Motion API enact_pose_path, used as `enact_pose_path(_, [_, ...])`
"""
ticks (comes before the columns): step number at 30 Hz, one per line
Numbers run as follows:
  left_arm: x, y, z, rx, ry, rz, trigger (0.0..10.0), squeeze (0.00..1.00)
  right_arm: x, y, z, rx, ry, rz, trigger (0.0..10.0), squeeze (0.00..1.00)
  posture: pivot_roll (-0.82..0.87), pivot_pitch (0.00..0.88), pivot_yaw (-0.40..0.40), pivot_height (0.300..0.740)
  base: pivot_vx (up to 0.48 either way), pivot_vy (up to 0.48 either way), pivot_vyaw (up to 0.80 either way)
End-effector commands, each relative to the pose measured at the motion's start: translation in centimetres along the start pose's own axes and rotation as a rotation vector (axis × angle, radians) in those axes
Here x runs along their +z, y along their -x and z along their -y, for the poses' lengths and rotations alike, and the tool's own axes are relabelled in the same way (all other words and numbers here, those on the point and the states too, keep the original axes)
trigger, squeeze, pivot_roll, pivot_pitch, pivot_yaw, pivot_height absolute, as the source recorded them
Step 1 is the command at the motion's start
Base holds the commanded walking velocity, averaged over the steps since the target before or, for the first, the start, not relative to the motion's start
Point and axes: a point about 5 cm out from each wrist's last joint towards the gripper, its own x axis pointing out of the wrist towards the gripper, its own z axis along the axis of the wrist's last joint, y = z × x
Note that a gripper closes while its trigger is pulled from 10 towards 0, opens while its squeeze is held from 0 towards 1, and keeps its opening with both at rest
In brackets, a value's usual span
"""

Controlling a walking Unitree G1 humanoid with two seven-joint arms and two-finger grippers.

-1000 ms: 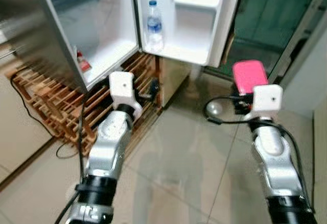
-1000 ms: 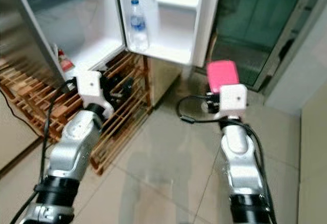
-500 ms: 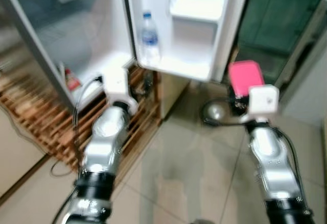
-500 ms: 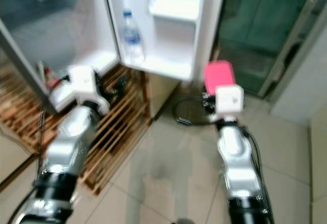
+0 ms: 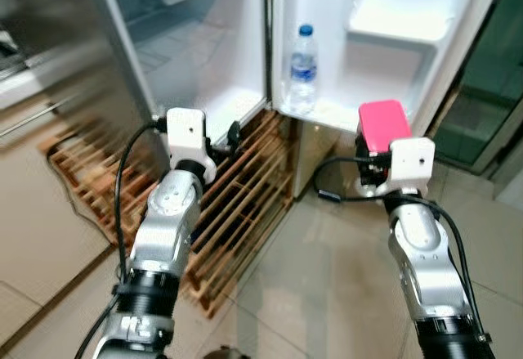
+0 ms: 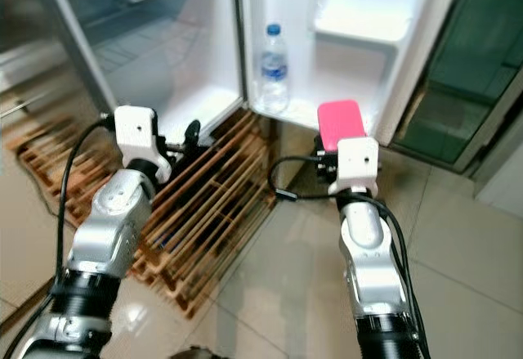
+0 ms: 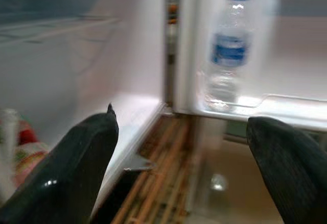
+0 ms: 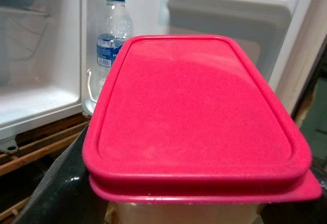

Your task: Restocking fridge

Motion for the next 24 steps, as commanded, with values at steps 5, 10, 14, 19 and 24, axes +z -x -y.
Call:
enact_pose_path(5, [0.84, -0.06, -0.59, 0.007, -0.004, 0.037, 10.0, 0.00, 0.60, -0.23, -0.22, 0.009, 0.007, 0.023, 10.0, 0.00, -0.05, 0.000, 0.030, 0.740, 0.221, -0.362, 0.00])
enact_pose_path(10, [0.79, 0.01, -0.53, 0.007, -0.016, 0.037, 10.0, 0.00, 0.57, -0.21, -0.02, 0.002, 0.014, 0.021, 10.0, 0.00, -0.05, 0.000, 0.027, 0.740, 0.290, -0.379, 0.56])
enact_pose_path(14, [0.71, 0.11, -0.30, -0.009, -0.037, 0.036, 10.0, 0.00, 0.49, -0.14, -0.01, -0.004, 0.004, 0.018, 10.0, 0.00, -0.05, 0.000, 0.028, 0.740, 0.299, -0.370, 0.00])
enact_pose_path(19, [0.74, 0.12, -0.39, -0.007, -0.036, 0.036, 10.0, 0.00, 0.48, -0.11, -0.10, -0.003, 0.000, 0.019, 10.0, 0.00, -0.05, 0.000, 0.028, 0.740, 0.315, -0.358, 0.00])
enact_pose_path(24, [0.73, 0.14, -0.36, -0.008, -0.036, 0.035, 10.0, 0.00, 0.48, -0.09, -0.11, -0.003, 0.000, 0.019, 10.0, 0.00, -0.05, 0.000, 0.031, 0.740, 0.335, -0.340, 0.00])
